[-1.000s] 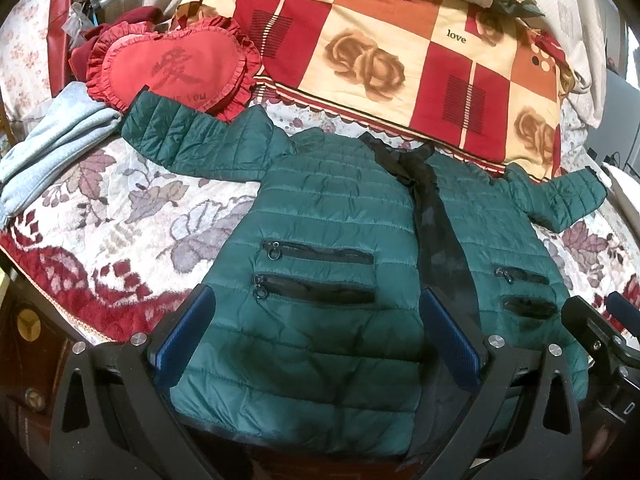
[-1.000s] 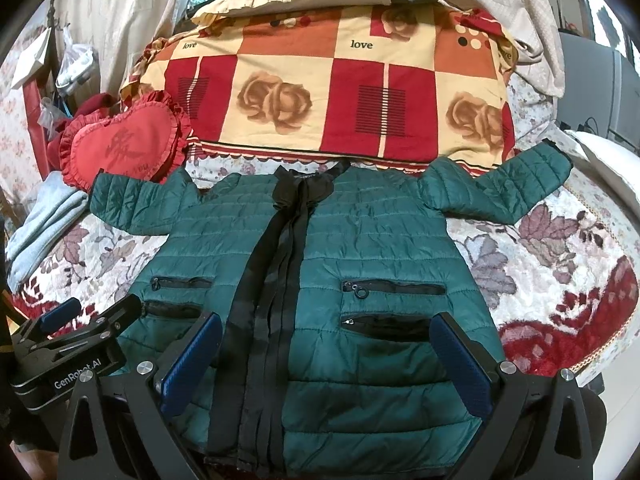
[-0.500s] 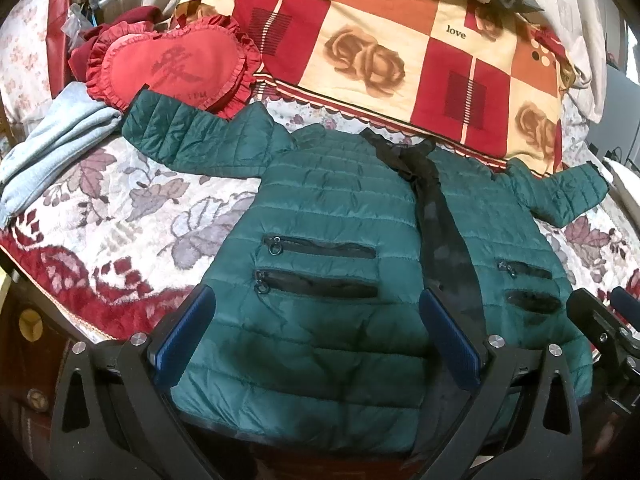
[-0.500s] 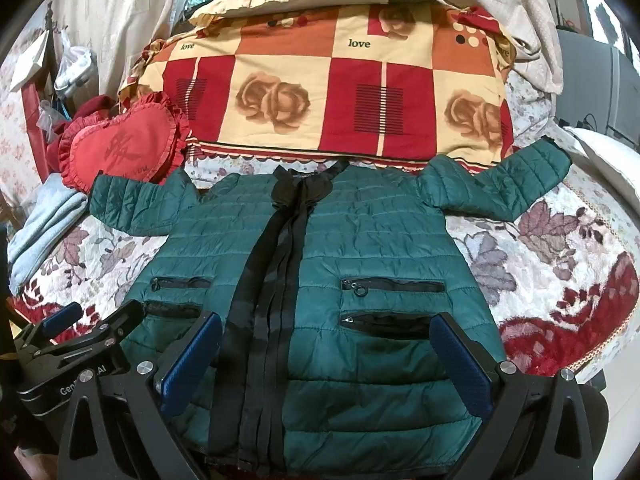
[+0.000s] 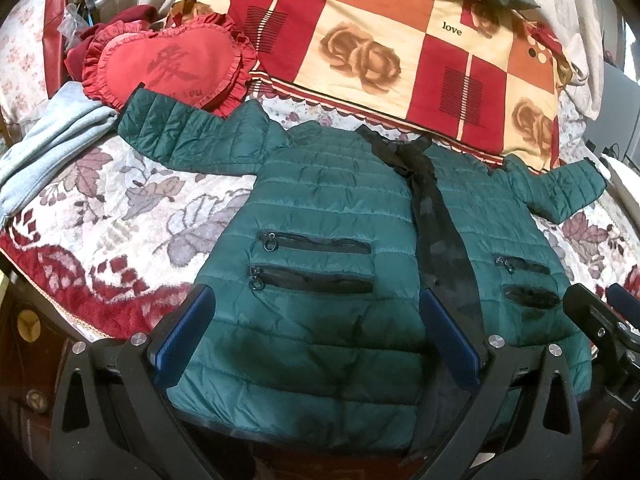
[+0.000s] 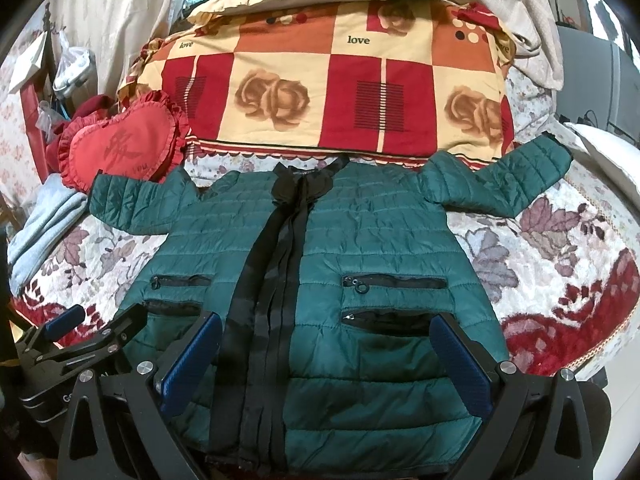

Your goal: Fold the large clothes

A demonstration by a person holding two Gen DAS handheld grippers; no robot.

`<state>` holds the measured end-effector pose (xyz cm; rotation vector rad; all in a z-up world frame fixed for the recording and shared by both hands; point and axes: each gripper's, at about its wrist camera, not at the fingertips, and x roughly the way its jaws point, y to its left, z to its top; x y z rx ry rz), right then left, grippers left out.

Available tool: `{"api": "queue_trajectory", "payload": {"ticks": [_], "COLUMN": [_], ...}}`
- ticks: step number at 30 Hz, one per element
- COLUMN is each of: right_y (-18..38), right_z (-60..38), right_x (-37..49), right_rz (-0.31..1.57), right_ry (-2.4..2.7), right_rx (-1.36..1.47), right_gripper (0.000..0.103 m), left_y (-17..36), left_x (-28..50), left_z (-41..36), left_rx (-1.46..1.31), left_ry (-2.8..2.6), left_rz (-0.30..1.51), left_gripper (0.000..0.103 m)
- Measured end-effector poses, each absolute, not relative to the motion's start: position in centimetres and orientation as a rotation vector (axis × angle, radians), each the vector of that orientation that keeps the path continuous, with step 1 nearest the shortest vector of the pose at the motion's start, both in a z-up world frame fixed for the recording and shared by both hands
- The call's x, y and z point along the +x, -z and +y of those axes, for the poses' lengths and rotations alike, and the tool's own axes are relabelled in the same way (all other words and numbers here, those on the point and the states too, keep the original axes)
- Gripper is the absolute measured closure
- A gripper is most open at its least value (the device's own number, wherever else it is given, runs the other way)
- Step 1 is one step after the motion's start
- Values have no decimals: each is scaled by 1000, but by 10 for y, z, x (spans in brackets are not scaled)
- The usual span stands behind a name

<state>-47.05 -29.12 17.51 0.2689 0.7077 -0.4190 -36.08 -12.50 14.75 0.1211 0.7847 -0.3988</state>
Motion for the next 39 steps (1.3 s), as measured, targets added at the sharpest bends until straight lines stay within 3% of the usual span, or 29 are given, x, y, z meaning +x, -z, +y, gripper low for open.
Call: {"api": "queue_trajectory", "payload": {"ticks": [39], "right_y": [-170], "right_z": [-289], "right_x": [-462], "right_rz": [731], "right_ry": [408], "right_rx": [264], "right_gripper": [0], "left_y": [-147], "left_x": [-361], "left_z": [-127], "left_rx": [125], "left_ry": [399], "left_rz": [789], "left_gripper": [1]}}
